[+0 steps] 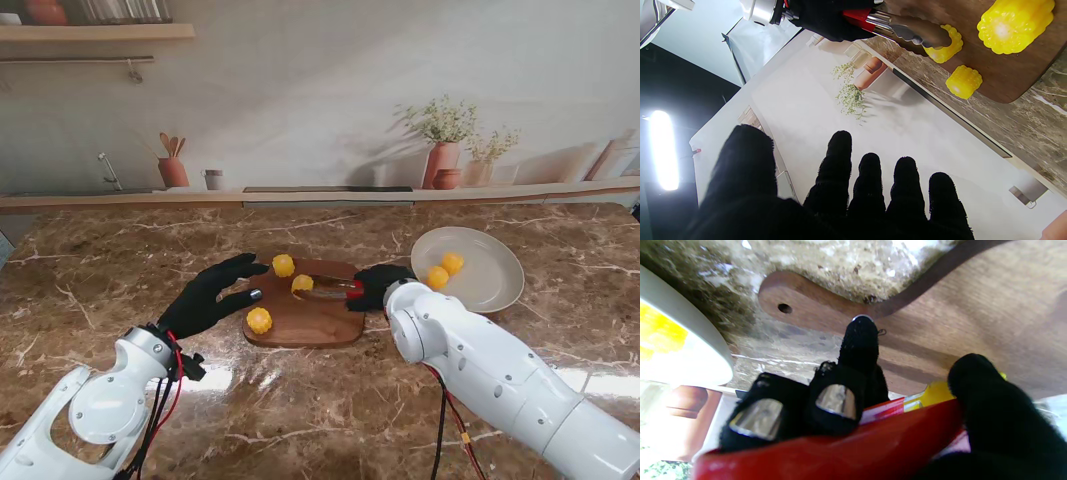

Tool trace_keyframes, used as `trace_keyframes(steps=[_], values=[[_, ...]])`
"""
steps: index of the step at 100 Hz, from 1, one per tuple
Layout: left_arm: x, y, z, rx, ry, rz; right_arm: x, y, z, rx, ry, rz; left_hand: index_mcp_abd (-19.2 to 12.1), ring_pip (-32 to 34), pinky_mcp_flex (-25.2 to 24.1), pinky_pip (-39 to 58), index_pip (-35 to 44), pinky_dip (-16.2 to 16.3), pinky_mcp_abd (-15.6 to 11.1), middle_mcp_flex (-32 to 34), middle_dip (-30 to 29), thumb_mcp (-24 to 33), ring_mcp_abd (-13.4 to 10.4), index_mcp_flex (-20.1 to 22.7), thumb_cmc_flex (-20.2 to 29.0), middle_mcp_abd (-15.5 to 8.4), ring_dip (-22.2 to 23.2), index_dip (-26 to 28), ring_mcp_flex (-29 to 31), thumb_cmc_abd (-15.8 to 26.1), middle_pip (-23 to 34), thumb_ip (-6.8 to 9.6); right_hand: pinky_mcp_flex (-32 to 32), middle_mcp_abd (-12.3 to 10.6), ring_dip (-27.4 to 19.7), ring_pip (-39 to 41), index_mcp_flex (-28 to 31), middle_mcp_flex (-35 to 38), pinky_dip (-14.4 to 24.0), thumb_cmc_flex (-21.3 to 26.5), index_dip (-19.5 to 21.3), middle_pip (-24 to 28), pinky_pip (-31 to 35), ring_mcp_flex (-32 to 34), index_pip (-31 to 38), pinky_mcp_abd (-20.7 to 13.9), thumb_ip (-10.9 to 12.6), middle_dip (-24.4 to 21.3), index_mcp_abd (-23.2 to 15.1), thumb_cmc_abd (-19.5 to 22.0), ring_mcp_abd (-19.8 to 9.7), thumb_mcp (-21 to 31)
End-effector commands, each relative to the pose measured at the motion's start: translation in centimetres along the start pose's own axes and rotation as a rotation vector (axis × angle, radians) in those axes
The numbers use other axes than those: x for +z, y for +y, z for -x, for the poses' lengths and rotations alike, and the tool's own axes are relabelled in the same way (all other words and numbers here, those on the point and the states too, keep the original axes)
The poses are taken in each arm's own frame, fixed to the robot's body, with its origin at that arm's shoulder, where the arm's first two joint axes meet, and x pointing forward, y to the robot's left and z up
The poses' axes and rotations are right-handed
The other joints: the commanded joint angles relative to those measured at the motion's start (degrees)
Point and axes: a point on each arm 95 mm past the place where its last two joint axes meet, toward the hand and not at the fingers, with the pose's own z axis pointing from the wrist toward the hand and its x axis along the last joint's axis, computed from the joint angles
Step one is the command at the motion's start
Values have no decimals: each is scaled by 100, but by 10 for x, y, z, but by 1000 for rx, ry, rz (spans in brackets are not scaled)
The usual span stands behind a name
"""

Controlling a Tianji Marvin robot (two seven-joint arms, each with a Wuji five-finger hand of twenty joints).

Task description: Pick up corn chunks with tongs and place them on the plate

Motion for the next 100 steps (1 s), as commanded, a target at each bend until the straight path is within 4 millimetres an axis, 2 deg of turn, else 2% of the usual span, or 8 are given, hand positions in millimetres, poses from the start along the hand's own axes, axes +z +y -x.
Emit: trace_keyframes(steps=[1,12,33,47,58,69,100], values=[[-2,3,0,-6,-2,-1,-2,-10,-4,13,26,-12,-179,-175,-86,-252,0,33,-35,36,-24,-195,-23,145,58,-43,-69,71,-274,187,-127,100,273,373,260,1161,427,627,304,709,92,155,2271,286,62,-484,55,145,-605,1094,-637,661],[-2,3,0,-8,-2,-4,-4,-10,-2,45,43,22,-187,-174,-88,-262,3,31,-37,39,-23,-195,-21,150,57,-46,-68,72,-273,196,-127,100,272,489,262,1250,625,809,280,602,125,98,2353,278,176,-311,18,215,-733,1032,-495,925],[-3,2,0,-7,-1,-12,-16,-6,8,50,54,84,-186,-173,-90,-280,3,29,-40,42,-22,-200,-25,149,48,-53,-67,72,-272,197,-127,98,275,457,266,1283,761,913,309,581,57,52,2355,275,326,-257,-32,282,-778,774,-459,1335],[-3,2,0,-7,2,-18,-29,-1,24,54,1,125,-189,-177,-89,-289,1,32,-42,39,-23,-199,-32,145,46,-50,-68,72,-275,200,-131,98,276,451,273,1286,787,935,325,560,13,20,2355,275,380,-252,-49,284,-733,718,-456,1451],[-3,2,0,-8,4,-20,-40,2,47,71,-87,142,-187,-178,-84,-289,-1,37,-41,44,-23,-196,-31,142,51,-53,-69,71,-274,203,-131,99,276,459,275,1275,806,948,328,539,-23,5,2355,276,406,-259,-48,287,-704,699,-483,1496],[-3,2,0,-7,6,-20,-52,2,78,86,-190,130,-185,-181,-87,-293,-4,40,-37,38,-25,-197,-31,138,50,-48,-72,70,-277,199,-137,100,278,457,283,1277,809,953,329,492,-52,-1,2355,276,417,-277,-48,293,-700,716,-490,1500],[-1,4,-1,-10,4,-15,-86,-10,155,126,-500,105,-180,-182,-82,-304,-7,43,-45,40,-26,-196,-33,143,54,-42,-75,70,-279,196,-140,101,282,455,298,1283,812,957,348,505,-114,-10,2355,276,416,-292,-22,311,-654,714,-491,1461]])
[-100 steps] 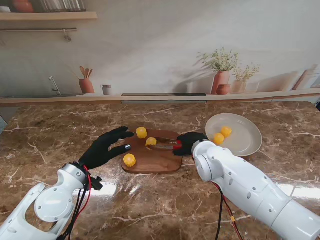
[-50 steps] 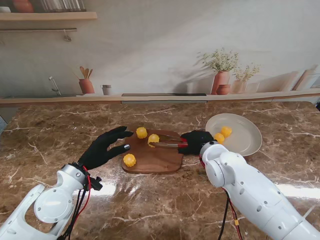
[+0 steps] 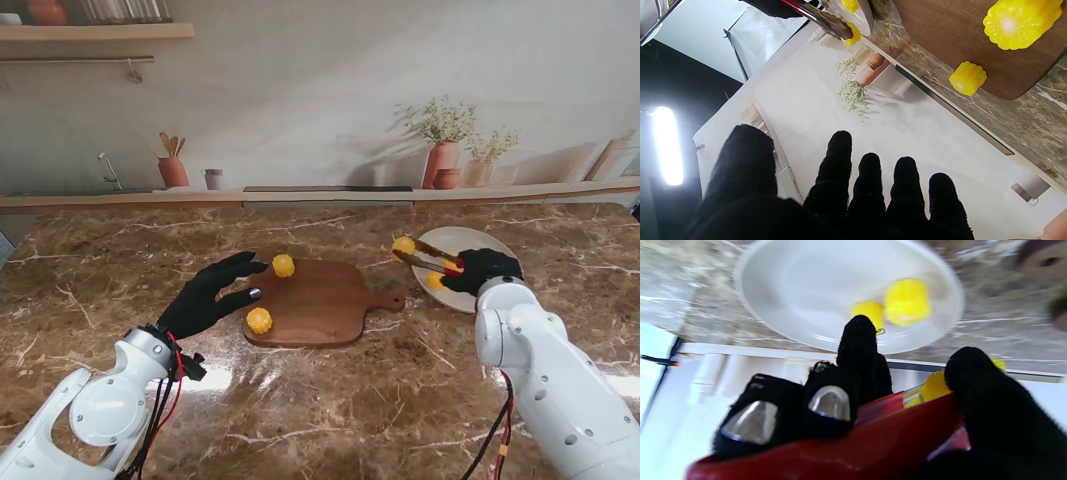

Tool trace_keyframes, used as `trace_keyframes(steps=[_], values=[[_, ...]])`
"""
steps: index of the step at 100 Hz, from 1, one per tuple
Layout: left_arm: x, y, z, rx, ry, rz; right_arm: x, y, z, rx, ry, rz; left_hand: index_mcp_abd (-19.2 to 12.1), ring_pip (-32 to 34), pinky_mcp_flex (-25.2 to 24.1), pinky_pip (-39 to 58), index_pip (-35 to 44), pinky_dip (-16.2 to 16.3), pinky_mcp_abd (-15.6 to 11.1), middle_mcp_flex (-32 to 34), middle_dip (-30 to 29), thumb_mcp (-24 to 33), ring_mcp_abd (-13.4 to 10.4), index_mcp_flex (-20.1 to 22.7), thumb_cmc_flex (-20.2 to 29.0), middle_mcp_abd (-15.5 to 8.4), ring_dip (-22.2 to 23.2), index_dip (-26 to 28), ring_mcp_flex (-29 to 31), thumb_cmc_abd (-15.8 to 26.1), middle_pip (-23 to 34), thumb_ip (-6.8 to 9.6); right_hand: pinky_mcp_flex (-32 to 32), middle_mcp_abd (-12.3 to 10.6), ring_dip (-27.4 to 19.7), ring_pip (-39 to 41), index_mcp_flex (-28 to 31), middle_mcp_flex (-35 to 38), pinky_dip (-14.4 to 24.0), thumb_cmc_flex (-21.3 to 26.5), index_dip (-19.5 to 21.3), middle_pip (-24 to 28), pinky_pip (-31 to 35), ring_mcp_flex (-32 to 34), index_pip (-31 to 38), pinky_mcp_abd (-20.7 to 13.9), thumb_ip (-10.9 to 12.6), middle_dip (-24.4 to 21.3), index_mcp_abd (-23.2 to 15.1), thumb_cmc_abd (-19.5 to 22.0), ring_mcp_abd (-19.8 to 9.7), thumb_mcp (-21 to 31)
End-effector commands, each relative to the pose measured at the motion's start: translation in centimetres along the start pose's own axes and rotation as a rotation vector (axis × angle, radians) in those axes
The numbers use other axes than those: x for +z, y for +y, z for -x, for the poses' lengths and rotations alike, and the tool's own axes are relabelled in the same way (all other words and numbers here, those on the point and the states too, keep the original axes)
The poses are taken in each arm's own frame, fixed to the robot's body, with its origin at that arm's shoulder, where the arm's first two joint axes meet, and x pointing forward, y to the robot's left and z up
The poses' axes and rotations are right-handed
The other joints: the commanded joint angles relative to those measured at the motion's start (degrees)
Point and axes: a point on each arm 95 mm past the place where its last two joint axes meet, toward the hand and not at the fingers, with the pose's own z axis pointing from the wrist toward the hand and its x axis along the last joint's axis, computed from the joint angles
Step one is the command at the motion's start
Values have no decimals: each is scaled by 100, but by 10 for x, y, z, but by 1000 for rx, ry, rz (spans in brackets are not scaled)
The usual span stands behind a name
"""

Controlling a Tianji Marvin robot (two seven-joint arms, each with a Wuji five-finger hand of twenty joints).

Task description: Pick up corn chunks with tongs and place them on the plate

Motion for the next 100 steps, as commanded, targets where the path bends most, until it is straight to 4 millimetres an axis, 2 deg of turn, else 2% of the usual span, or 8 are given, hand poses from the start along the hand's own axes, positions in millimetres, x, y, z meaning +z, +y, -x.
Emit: trace_keyframes(steps=[1,24,43,47,53,63,82,100], values=[[0,4,0,-5,-5,4,1,-5,24,-3,-80,-22,-180,-181,-78,-229,-7,44,-47,38,-26,-196,-30,144,55,-44,-75,70,-277,197,-141,101,245,425,297,1227,389,831,348,452,-59,12,2304,266,89,-462,-22,107,-450,944,-667,1175],[-1,5,0,-6,-14,3,-3,-13,65,-10,-256,-68,-169,-180,-76,-228,-7,50,-44,45,-23,-198,-24,148,52,-43,-75,70,-280,196,-134,101,245,411,302,1226,376,799,353,495,-106,-25,2304,266,65,-465,-15,105,-453,951,-666,1091],[-1,5,1,-9,-19,6,-5,-23,74,-9,-298,-100,-187,-176,-77,-222,-11,54,-46,44,-24,-204,-28,142,19,-42,-72,69,-274,229,-134,99,246,359,299,1181,370,807,301,476,-110,-22,2302,269,28,-581,23,125,-360,959,-784,974],[0,5,0,-10,-18,6,-5,-24,74,-17,-303,-106,-188,-175,-75,-218,-15,56,-39,51,-23,-207,-27,133,9,-41,-72,67,-271,227,-131,99,253,291,327,1143,323,787,277,229,-101,-14,2287,274,-116,-748,56,149,-135,722,-929,981],[1,5,-1,-11,-13,7,-5,-26,74,-29,-307,-110,-196,-176,-76,-217,-19,57,-35,45,-24,-209,-24,124,-4,-43,-72,66,-273,224,-134,100,262,203,373,1066,51,637,299,-498,-91,-31,2238,282,-326,-931,40,157,338,-91,-1102,1129],[1,5,-3,-6,-8,9,-5,-26,72,-22,-304,-100,-198,-174,-78,-214,-20,58,-41,46,-23,-203,-34,116,-12,-55,-71,65,-270,219,-132,105,266,157,392,1040,-160,490,317,-780,-76,21,2211,286,-403,-1018,46,168,645,-586,-1166,1134],[1,4,-3,-1,-9,11,-10,-18,55,-1,-204,-39,-191,-173,-76,-205,-17,61,-39,55,-22,-197,-30,121,-7,-47,-70,66,-263,200,-128,108,268,157,426,1085,-74,531,358,-751,-38,143,2241,285,-331,-1016,63,147,603,-578,-1145,1129],[4,3,-5,1,-8,28,-21,-13,13,10,1,-21,-189,-178,-78,-205,-20,57,-43,42,-25,-195,-33,112,-7,-46,-72,64,-274,203,-134,110,268,162,437,1096,-80,534,375,-781,-32,162,2246,284,-310,-988,68,108,572,-487,-1125,1119]])
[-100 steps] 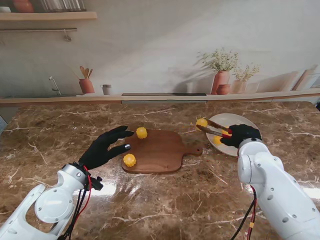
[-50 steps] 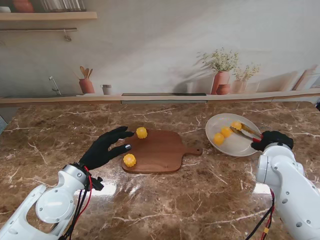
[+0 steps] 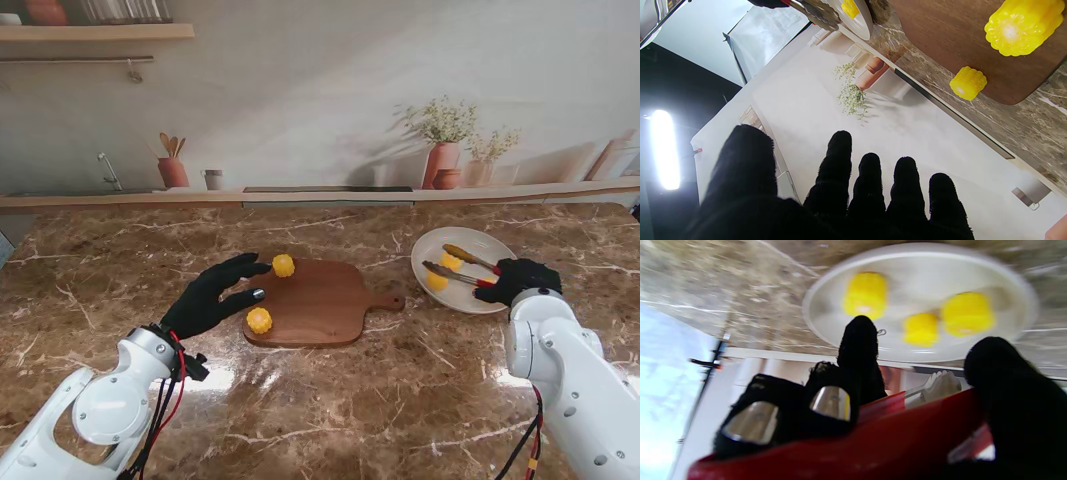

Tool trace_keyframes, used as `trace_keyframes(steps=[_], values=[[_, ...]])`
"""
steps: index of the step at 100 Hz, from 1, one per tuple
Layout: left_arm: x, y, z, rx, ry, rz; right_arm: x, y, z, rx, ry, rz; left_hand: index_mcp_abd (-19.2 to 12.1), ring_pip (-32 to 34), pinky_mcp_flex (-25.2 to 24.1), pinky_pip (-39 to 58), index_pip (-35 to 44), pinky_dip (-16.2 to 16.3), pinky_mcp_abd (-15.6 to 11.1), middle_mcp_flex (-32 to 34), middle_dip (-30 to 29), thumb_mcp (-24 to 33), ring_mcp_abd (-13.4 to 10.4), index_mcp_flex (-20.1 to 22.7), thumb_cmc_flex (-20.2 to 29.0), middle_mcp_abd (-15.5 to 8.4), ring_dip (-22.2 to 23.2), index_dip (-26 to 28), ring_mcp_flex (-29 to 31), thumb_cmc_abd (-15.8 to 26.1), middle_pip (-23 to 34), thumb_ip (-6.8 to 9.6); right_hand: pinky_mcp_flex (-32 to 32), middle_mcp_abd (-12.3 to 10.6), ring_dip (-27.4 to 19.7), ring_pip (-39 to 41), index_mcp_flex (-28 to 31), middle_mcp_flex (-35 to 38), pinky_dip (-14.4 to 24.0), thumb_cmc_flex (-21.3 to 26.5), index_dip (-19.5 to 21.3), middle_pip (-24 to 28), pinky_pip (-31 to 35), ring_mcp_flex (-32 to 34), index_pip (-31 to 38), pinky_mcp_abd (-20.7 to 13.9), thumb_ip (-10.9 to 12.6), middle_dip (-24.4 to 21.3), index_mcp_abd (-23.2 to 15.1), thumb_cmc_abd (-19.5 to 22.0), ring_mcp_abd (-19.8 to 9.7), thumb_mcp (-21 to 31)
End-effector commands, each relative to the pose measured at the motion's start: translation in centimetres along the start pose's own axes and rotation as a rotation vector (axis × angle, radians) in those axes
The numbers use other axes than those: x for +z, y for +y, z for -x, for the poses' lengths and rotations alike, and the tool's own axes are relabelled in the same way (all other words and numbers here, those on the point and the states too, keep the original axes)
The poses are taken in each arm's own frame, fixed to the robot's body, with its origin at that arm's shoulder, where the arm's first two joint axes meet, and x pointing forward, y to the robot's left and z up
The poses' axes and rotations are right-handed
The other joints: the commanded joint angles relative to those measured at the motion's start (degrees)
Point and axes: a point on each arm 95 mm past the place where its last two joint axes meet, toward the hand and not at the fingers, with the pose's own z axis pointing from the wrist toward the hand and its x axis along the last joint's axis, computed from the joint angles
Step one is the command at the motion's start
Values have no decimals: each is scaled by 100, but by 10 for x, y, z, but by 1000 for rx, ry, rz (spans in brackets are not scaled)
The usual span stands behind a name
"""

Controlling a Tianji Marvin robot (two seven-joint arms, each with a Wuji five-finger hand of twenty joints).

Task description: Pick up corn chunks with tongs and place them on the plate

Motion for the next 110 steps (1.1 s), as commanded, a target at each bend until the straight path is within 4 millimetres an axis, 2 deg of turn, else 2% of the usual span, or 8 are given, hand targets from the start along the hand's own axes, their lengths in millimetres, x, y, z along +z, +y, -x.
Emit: trace_keyframes(steps=[1,29,51,70,110], values=[[1,1,-2,-1,-1,12,-11,-2,-29,19,93,-18,-189,-177,-77,-196,-20,54,-42,41,-24,-197,-33,112,-11,-45,-72,64,-275,202,-134,109,267,196,437,1095,0,532,375,-150,41,168,2240,282,-12,-948,68,37,29,371,-1094,402],[3,0,-3,-4,0,28,-21,2,-106,57,365,-39,-190,-178,-75,-199,-22,52,-48,37,-25,-194,-39,110,-2,-53,-74,63,-275,199,-134,110,268,186,441,1093,-3,532,385,-181,39,164,2236,282,-9,-945,78,4,39,458,-1094,344],[6,-2,-7,1,7,43,-20,3,-151,25,487,-52,-177,-179,-78,-207,-22,48,-51,33,-26,-194,-36,113,1,-46,-75,63,-282,193,-135,112,268,168,434,1066,-41,505,390,-207,33,156,2234,283,-23,-944,84,-7,62,449,-1116,305],[8,-3,-12,4,20,47,-20,-1,-177,-56,562,-89,-184,-175,-77,-213,-22,46,-61,28,-22,-195,-32,106,-8,-54,-72,64,-280,197,-129,113,263,134,417,1002,-200,372,371,-314,21,116,2165,286,-77,-990,79,-19,174,426,-1202,210],[6,-4,-12,10,25,45,-24,-15,-210,-124,651,-91,-197,-172,-73,-209,-14,49,-52,39,-20,-195,-32,115,-16,-54,-69,66,-276,191,-120,113,262,17,392,912,-454,143,363,-533,42,157,2042,293,-150,-1178,148,3,212,27,-1354,141]])
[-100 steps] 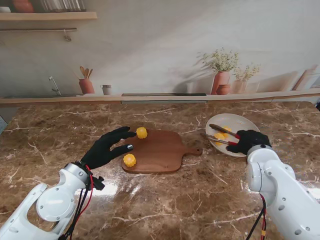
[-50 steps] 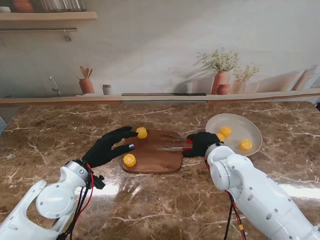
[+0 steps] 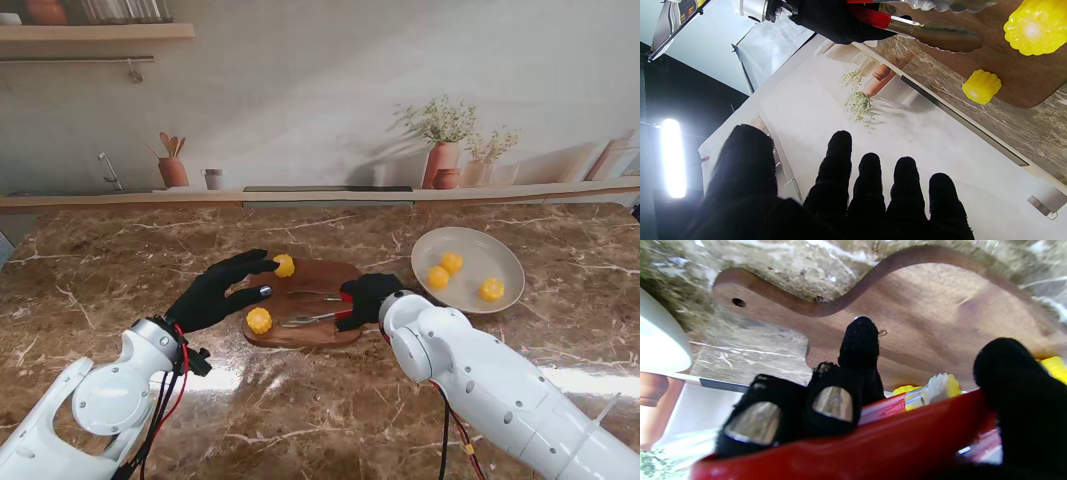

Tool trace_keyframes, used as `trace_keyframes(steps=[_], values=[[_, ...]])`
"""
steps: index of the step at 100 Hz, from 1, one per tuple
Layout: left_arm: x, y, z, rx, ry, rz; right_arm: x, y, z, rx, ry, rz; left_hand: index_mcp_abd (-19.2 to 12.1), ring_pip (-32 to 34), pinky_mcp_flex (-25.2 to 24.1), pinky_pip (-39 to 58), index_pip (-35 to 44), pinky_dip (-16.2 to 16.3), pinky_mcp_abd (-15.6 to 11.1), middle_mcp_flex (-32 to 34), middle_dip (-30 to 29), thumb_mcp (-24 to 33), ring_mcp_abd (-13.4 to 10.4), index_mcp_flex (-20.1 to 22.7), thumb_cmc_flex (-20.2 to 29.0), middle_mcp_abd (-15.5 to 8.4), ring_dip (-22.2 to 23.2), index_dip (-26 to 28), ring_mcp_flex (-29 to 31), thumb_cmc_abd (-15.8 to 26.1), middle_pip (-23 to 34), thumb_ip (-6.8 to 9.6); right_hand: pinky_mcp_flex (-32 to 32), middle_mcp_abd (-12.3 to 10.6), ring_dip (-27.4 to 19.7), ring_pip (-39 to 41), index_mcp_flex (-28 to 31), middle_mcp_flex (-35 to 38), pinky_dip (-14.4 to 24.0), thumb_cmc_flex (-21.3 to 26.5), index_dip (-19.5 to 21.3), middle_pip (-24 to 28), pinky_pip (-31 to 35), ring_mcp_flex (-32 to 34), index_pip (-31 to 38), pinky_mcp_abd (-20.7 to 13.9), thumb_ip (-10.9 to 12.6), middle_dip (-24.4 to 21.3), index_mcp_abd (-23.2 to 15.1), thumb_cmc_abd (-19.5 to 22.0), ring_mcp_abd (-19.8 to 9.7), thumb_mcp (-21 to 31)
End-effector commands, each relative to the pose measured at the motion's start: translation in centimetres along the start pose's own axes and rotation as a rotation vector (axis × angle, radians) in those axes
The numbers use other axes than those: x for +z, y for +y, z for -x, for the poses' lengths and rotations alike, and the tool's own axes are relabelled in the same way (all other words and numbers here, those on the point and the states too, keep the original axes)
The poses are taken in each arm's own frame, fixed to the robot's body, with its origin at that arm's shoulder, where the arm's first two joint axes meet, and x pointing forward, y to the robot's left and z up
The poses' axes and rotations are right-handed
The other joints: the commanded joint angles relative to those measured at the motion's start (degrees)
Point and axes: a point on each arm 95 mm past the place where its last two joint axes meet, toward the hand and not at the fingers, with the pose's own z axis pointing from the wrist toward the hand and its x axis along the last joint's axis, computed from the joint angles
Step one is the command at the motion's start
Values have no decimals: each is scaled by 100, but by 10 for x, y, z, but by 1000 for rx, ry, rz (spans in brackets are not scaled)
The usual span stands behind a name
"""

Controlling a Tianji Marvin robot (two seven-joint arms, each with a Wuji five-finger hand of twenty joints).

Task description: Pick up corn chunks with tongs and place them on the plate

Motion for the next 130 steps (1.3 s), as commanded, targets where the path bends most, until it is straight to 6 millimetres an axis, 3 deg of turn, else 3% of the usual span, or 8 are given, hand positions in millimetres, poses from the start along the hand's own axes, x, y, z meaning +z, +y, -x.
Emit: trace_keyframes(steps=[1,71,83,86,91,95,101,130], values=[[-2,1,-1,1,1,3,4,-3,-8,11,16,-14,-194,-172,-73,-208,-14,48,-52,38,-20,-194,-35,113,-15,-55,-68,66,-277,193,-120,113,261,74,392,911,-174,202,363,-286,54,158,2042,293,-90,-1076,150,3,130,120,-1224,137],[-9,3,1,0,-10,-15,27,-6,-39,-26,53,-41,-177,-179,-78,-216,-23,44,-42,33,-27,-194,-40,102,-8,-46,-76,61,-282,194,-135,112,258,-42,364,834,-526,-69,378,-354,89,236,1947,299,-233,-1192,205,4,173,-256,-1337,155],[-9,3,1,-1,-12,-15,28,-8,-42,-52,70,-46,-183,-181,-80,-218,-23,45,-41,35,-26,-195,-35,105,-9,-54,-77,62,-286,195,-134,112,249,-52,367,936,-274,119,373,598,168,290,1993,293,-164,-1006,137,-8,-203,460,-1199,-516],[-10,3,1,-1,-13,-16,28,-8,-43,-57,77,-47,-185,-178,-78,-217,-22,45,-43,36,-26,-195,-46,107,-10,-53,-76,63,-280,195,-134,112,244,-37,357,969,-158,215,352,1015,183,299,2018,290,-149,-913,210,15,-473,975,-1125,-830],[-10,3,1,0,-13,-17,26,-8,-43,-61,93,-49,-185,-177,-79,-218,-21,46,-40,36,-25,-196,-36,108,-12,-50,-76,64,-278,195,-134,111,237,51,341,994,79,351,328,1258,196,293,2036,288,-97,-817,300,35,-978,1870,-1034,-802],[-11,2,1,0,-14,-19,24,-9,-43,-59,105,-52,-190,-178,-79,-218,-21,46,-38,38,-25,-196,-40,110,-13,-51,-76,64,-280,194,-133,111,227,151,307,1022,241,424,287,1377,194,246,2060,284,-71,-672,175,71,-1209,2254,-898,-690],[-11,2,1,1,-14,-20,21,-9,-42,-60,119,-46,-186,-175,-77,-216,-17,47,-37,43,-23,-194,-31,117,-9,-47,-74,66,-276,195,-131,112,220,247,271,1070,344,496,237,1441,213,167,2111,278,-24,-508,24,115,-1350,2374,-772,-590],[-11,3,1,-3,-12,-20,10,-8,-32,-25,119,28,-183,-172,-80,-221,-19,46,-39,41,-21,-194,-32,110,-16,-52,-70,66,-276,204,-129,112,210,348,261,1174,454,711,179,1544,189,107,2230,267,137,-248,-107,218,-1324,2295,-554,-290]])
